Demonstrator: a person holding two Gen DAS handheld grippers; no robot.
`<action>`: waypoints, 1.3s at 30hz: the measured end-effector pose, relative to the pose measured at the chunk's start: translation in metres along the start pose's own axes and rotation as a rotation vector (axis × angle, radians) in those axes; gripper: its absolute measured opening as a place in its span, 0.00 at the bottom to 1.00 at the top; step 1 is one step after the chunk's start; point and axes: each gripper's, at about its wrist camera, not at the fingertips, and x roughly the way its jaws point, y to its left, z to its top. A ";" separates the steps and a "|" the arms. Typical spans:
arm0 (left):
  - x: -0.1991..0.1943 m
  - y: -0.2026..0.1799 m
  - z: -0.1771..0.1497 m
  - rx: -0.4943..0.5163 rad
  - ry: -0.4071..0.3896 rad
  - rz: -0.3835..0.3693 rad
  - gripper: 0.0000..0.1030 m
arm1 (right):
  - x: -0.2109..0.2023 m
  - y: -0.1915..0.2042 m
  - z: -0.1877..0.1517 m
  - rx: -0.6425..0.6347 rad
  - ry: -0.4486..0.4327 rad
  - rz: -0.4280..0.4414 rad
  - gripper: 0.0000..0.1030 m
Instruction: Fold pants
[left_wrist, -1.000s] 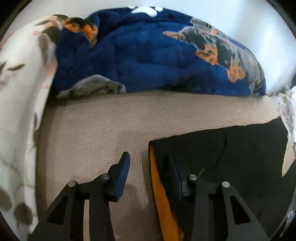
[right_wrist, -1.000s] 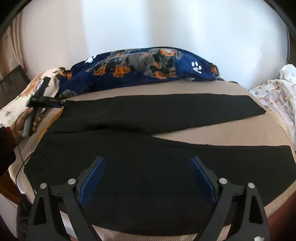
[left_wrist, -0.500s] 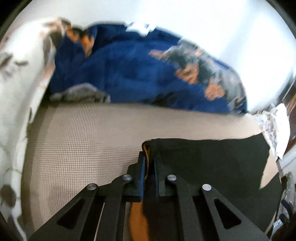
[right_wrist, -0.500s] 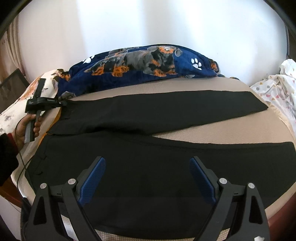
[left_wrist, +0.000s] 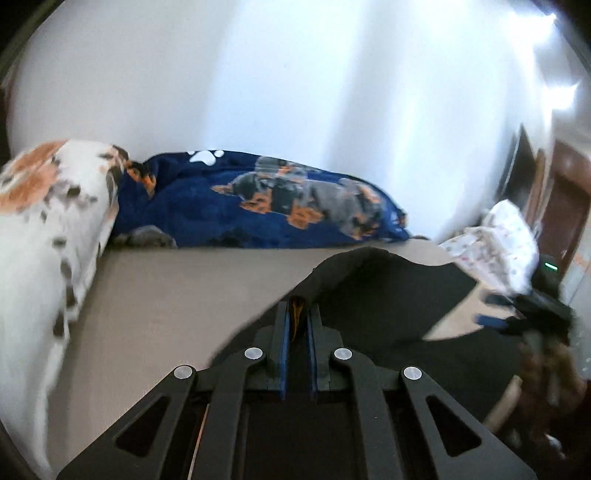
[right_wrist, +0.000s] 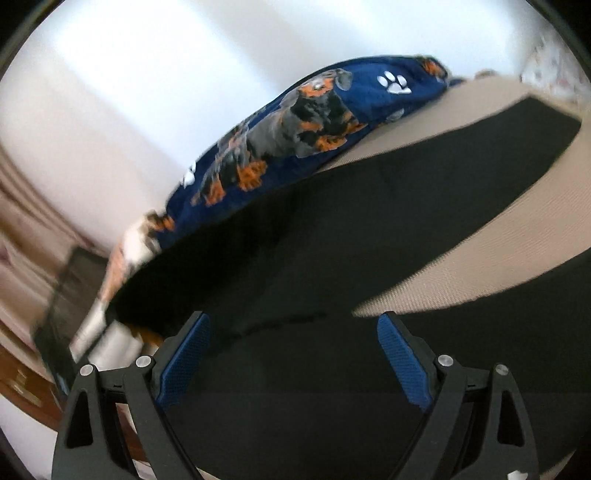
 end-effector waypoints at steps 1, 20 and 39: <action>-0.007 -0.005 -0.007 -0.005 -0.003 -0.004 0.08 | 0.003 -0.003 0.007 0.025 0.004 0.017 0.88; -0.025 -0.008 -0.074 -0.160 0.106 0.011 0.09 | 0.094 -0.078 0.060 0.298 0.128 0.052 0.07; -0.059 0.023 -0.122 -0.212 0.198 0.115 0.11 | -0.038 -0.070 -0.114 0.224 0.119 -0.003 0.04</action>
